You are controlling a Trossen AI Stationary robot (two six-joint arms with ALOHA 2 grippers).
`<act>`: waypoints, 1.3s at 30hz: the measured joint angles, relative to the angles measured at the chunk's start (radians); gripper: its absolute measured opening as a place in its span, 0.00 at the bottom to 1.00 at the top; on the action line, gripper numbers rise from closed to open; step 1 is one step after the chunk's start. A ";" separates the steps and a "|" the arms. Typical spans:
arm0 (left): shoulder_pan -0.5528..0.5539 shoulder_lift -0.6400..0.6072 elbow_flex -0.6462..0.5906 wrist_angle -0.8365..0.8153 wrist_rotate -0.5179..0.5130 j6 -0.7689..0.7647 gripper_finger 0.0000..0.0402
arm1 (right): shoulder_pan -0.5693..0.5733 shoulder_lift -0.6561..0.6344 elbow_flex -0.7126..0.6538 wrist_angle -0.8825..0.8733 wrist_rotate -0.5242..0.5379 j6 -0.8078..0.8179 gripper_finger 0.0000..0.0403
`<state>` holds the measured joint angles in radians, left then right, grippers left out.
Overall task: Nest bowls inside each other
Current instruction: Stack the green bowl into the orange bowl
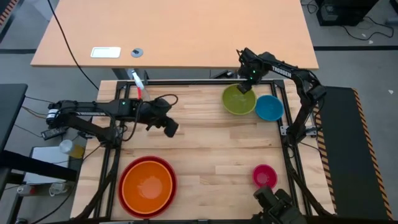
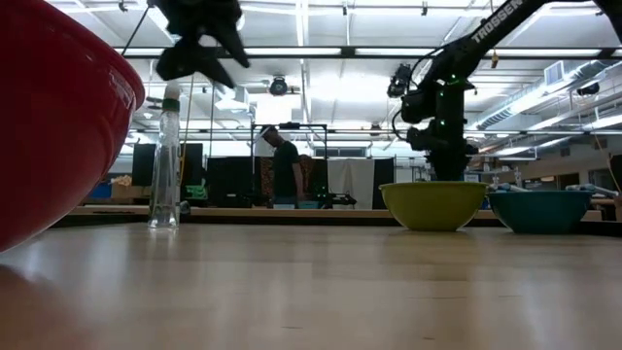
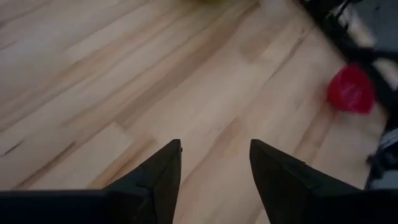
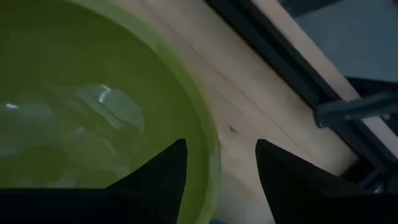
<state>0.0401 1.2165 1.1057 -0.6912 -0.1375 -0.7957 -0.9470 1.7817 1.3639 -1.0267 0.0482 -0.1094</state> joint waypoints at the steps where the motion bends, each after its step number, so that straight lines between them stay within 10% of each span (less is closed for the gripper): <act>1: 0.005 0.003 0.000 0.009 0.000 -0.001 0.48 | 0.000 0.000 -0.010 0.002 0.001 -0.001 0.49; 9: 0.026 0.040 0.001 0.064 0.000 0.028 0.48 | 0.001 0.000 -0.095 0.030 -0.015 0.002 0.43; 20: 0.026 0.058 0.000 0.074 0.002 -0.003 0.48 | 0.033 -0.005 -0.100 0.074 -0.182 0.039 0.07; 39: 0.141 0.327 0.000 0.386 -0.032 -0.185 0.79 | 0.353 -0.014 0.073 0.171 -0.080 0.243 0.07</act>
<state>0.1809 1.5435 1.1057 -0.3054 -0.1698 -0.9809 -0.5937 1.7679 1.4370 -0.8556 -0.0318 0.1339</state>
